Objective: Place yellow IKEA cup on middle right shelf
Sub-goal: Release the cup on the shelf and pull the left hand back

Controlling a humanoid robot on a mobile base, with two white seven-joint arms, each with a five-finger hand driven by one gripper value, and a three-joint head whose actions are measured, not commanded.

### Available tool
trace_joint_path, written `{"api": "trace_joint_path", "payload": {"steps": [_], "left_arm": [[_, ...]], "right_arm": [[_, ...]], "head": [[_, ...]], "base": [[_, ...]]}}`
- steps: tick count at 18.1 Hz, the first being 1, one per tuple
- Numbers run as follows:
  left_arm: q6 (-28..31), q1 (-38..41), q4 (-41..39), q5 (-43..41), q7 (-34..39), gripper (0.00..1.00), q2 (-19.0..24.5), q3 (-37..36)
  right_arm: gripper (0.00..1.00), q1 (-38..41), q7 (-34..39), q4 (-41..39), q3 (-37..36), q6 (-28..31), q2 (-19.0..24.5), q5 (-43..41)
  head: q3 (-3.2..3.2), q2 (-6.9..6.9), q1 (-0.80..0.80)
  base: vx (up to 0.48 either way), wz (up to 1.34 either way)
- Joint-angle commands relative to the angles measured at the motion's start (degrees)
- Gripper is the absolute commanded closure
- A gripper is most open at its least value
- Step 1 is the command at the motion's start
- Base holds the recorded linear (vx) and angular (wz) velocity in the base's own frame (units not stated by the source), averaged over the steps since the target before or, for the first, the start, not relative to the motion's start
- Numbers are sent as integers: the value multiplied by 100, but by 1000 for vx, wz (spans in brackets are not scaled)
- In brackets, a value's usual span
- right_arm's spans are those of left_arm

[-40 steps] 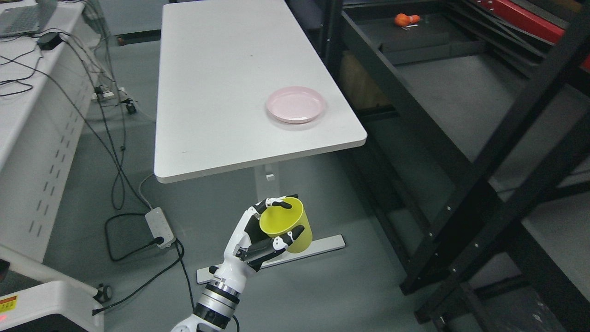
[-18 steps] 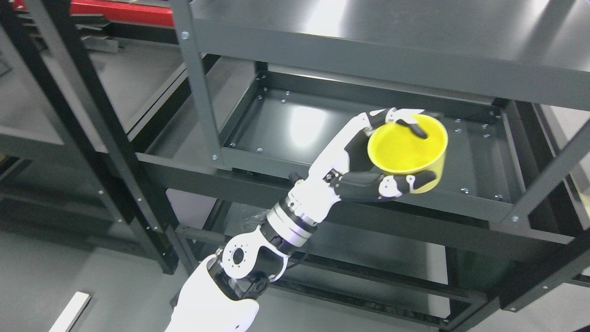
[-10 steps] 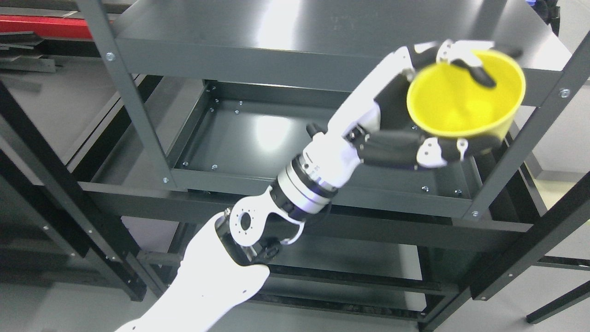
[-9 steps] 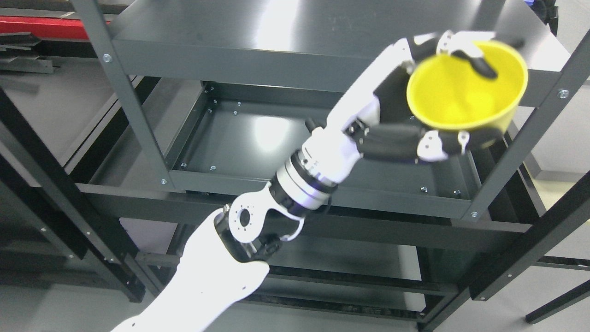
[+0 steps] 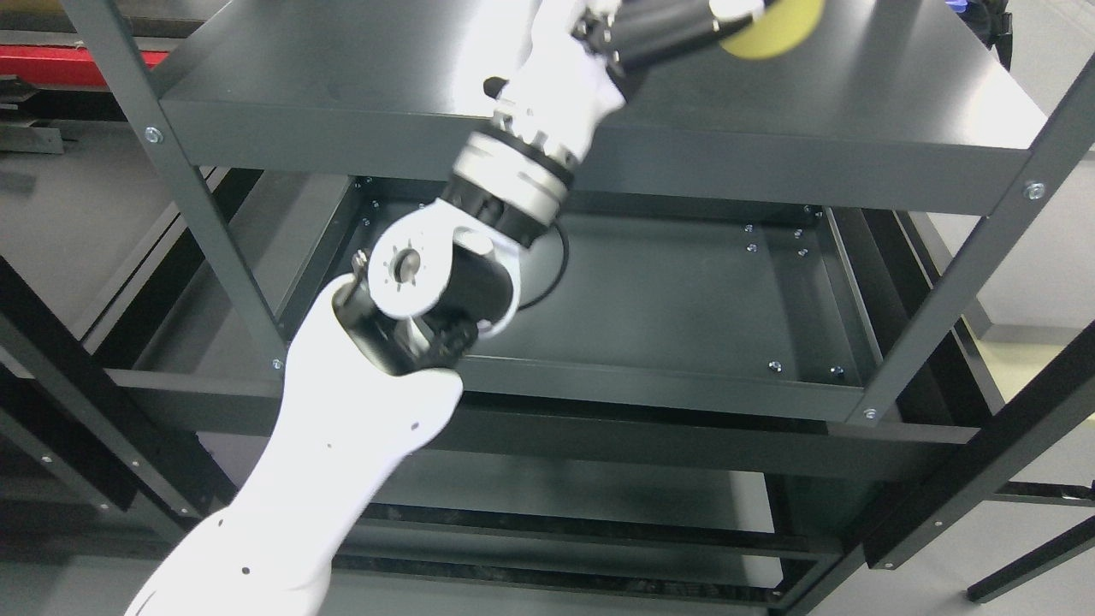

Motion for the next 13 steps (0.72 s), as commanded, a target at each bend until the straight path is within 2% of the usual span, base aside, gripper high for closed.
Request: {"api": "trace_joint_path", "payload": {"steps": [1, 4, 6, 7, 8, 9, 10, 13], "left_arm": [[1314, -861, 1154, 13, 421, 100, 100, 1021], [1457, -914, 1735, -22, 492, 97, 100, 1021], [1465, -975, 1877, -84, 483, 89, 100, 1030], [1552, -1002, 1903, -93, 483, 82, 100, 1021], [1753, -1002, 1904, -128, 483, 71, 100, 1004], [1990, -1002, 1904, -189, 466, 56, 100, 977], [2184, -1002, 1904, -233, 448, 45, 100, 968], [2292, -1002, 1886, -225, 422, 25, 100, 968]], "right_arm": [[1, 80, -8, 0, 97, 2, -100, -141], [1, 80, -8, 0, 97, 2, -100, -141], [1, 80, -8, 0, 97, 2, -100, -141], [1, 80, -8, 0, 97, 2, -100, -141], [1, 80, -8, 0, 97, 2, -100, -141], [1, 80, -8, 0, 97, 2, -100, -141], [1, 80, -8, 0, 97, 2, -100, -141], [1, 80, -8, 0, 97, 2, -100, -141]], "head": [[0, 0, 0], [0, 0, 0], [0, 0, 0], [0, 0, 0], [0, 0, 0], [0, 0, 0], [0, 0, 0], [0, 0, 0]], "base": [[40, -9], [8, 1], [-4, -7], [0, 0], [0, 0], [0, 0], [0, 0], [0, 0]]}}
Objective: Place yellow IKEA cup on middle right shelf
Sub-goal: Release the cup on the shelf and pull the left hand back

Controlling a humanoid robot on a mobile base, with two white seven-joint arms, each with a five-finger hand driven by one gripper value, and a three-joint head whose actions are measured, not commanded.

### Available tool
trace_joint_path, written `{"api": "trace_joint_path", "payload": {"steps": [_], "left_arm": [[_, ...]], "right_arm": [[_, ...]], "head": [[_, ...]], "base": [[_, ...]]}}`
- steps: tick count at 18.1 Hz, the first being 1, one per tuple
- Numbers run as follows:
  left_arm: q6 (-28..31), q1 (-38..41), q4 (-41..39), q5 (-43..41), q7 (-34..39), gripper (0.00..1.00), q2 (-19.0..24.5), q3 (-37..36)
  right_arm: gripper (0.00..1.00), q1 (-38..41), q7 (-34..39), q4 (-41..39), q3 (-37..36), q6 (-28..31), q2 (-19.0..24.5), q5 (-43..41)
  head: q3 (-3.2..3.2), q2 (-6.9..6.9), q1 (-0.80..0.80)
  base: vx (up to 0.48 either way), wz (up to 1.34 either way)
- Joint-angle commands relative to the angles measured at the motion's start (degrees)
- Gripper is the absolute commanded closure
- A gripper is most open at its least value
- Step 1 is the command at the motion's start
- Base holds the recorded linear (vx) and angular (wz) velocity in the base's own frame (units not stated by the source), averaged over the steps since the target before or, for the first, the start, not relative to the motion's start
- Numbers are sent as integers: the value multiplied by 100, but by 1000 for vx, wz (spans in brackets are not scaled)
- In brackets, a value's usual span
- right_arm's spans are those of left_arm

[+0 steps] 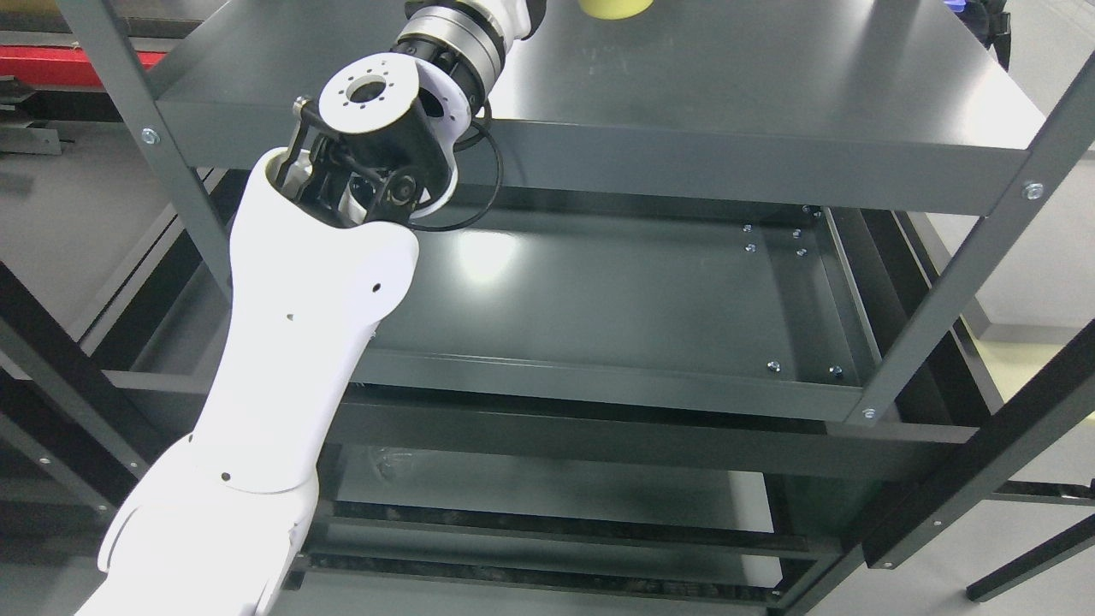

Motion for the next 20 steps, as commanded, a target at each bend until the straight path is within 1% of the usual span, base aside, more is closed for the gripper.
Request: {"api": "trace_joint_path", "payload": {"steps": [1, 5, 7, 15, 20], "left_arm": [[183, -93, 562, -73, -42, 20, 100, 251], [192, -58, 474, -64, -42, 10, 100, 225], [192, -49, 377, -64, -42, 2, 100, 207], [139, -49, -211, -73, -42, 1, 100, 259], [139, -181, -572, -73, -50, 1, 100, 514]], "right_arm": [[1, 79, -14, 0, 97, 2, -100, -141], [1, 79, -14, 0, 97, 2, -100, -141], [1, 79, -14, 0, 97, 2, -100, -141], [1, 79, -14, 0, 97, 2, -100, -141], [1, 79, -14, 0, 97, 2, -100, -141]], "head": [[0, 0, 0], [0, -1, 0], [0, -1, 0], [0, -1, 0], [0, -1, 0]], "base": [[0, 0], [-1, 7], [0, 0], [0, 0], [0, 0]]}}
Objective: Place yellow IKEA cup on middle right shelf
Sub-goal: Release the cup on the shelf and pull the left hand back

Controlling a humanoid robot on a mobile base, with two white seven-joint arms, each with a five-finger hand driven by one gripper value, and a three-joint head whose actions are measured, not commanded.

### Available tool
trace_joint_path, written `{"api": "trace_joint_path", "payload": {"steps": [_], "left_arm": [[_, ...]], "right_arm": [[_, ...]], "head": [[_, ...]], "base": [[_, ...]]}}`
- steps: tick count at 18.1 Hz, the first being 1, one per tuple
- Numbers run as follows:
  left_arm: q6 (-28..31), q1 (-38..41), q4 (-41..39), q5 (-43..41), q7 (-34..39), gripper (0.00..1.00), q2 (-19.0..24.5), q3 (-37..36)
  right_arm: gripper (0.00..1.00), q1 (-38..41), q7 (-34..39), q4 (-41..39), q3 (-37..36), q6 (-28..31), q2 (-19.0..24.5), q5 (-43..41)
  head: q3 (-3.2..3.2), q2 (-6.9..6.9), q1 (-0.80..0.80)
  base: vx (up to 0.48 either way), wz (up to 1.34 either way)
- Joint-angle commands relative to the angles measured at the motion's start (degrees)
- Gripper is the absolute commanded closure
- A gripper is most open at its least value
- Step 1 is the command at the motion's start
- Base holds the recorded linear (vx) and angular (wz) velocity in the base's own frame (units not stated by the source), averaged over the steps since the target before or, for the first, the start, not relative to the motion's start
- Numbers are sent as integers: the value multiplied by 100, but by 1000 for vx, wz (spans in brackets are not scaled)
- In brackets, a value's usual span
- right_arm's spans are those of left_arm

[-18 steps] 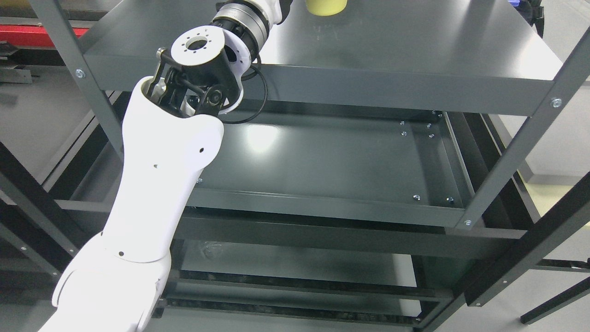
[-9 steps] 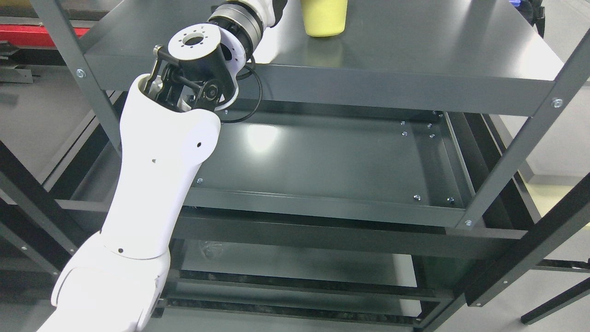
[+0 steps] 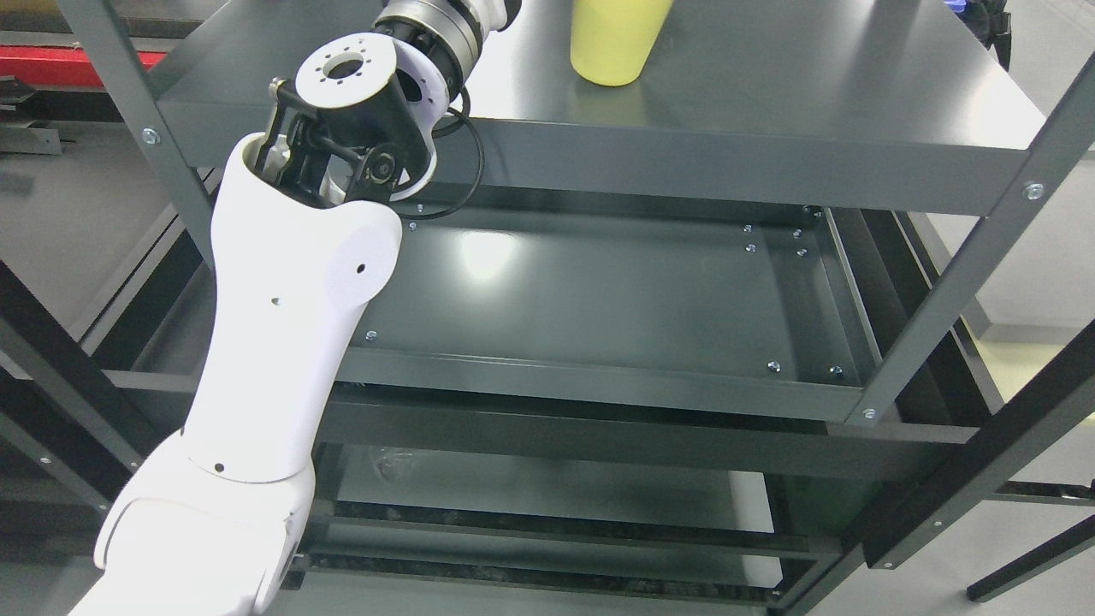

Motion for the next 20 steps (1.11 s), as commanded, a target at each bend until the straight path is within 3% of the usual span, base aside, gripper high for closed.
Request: {"api": "trace_joint_path", "payload": {"steps": [1, 5, 9, 13, 17, 20], "left_arm": [[-6, -128, -560, -3, -55, 1, 100, 325], [3, -128, -649, 137, -800, 1, 100, 571], [108, -137, -675, 874, -1628, 5, 100, 809], [819, -128, -912, 1095, -2531, 5, 100, 827], [873, -67, -1096, 1210, -4096, 5, 100, 722], [1057, 117, -1316, 1508, -4589, 5, 100, 319]], "right_arm": [[1, 79, 1, 0, 97, 2, -100, -141], [1, 79, 1, 0, 97, 2, -100, -141], [1, 79, 1, 0, 97, 2, -100, -141], [1, 79, 1, 0, 97, 2, -100, -141], [1, 79, 1, 0, 97, 2, -100, -141], [1, 79, 1, 0, 97, 2, -100, -141]], "head": [[0, 0, 0], [0, 0, 0], [0, 0, 0], [0, 0, 0], [0, 0, 0], [0, 0, 0]], "base": [[0, 0], [0, 0], [0, 0], [0, 0], [0, 0], [0, 0]]}}
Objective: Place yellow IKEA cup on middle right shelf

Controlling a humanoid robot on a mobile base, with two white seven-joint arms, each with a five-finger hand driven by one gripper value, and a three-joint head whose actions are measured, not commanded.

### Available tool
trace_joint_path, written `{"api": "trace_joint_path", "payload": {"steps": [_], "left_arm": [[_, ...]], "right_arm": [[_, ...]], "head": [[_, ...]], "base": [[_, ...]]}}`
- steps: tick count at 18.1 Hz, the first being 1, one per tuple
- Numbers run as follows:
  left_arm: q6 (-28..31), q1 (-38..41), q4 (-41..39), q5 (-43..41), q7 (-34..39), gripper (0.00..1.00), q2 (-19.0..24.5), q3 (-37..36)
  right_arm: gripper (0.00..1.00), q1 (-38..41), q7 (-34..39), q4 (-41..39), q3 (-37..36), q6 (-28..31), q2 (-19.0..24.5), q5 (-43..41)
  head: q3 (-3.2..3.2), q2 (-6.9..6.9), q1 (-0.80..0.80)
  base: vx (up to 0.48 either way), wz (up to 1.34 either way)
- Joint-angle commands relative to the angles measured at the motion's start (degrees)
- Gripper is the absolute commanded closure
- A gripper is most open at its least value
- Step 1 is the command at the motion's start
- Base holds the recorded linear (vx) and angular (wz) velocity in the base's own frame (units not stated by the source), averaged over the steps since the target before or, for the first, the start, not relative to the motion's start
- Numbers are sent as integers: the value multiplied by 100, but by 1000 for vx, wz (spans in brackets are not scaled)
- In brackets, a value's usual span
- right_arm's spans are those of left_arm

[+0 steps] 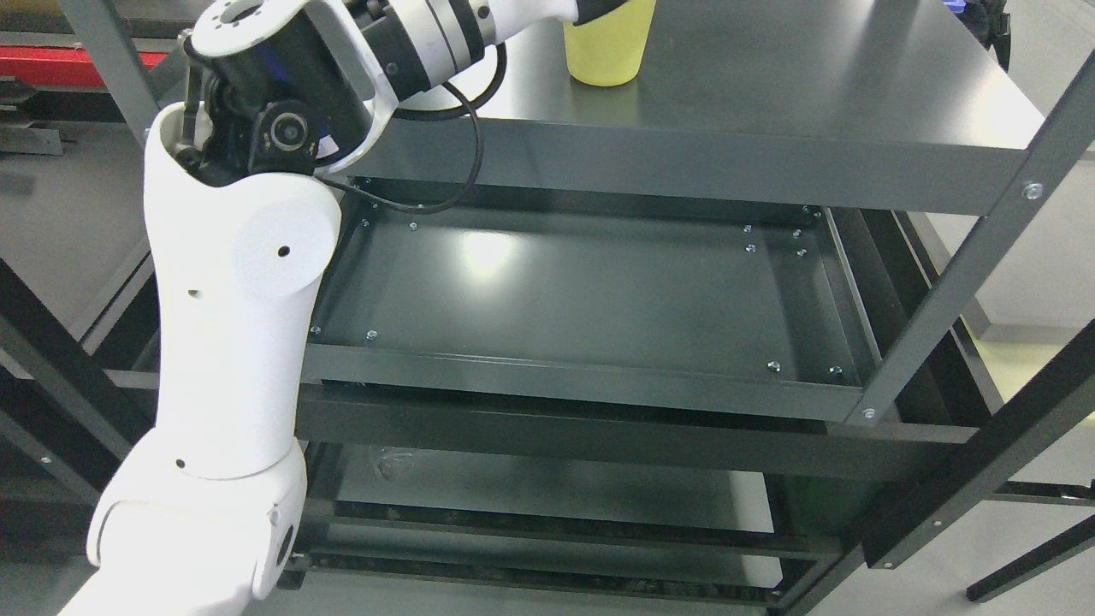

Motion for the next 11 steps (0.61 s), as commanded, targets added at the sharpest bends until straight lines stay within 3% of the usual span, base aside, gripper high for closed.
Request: {"api": "trace_joint_path", "payload": {"steps": [1, 4, 11], "left_arm": [[251, 326, -608, 504, -813, 5, 100, -459], [374, 757, -740, 549, -1428, 5, 100, -1013], [366, 1346, -740, 549, -1922, 5, 105, -2076]], "right_arm": [[1, 79, 3, 0, 97, 2, -100, -141], [1, 79, 3, 0, 97, 2, -100, -141], [1, 79, 3, 0, 97, 2, -100, -141]], "head": [[0, 0, 0], [0, 0, 0], [0, 0, 0]], "base": [[0, 0], [0, 0], [0, 0]]}}
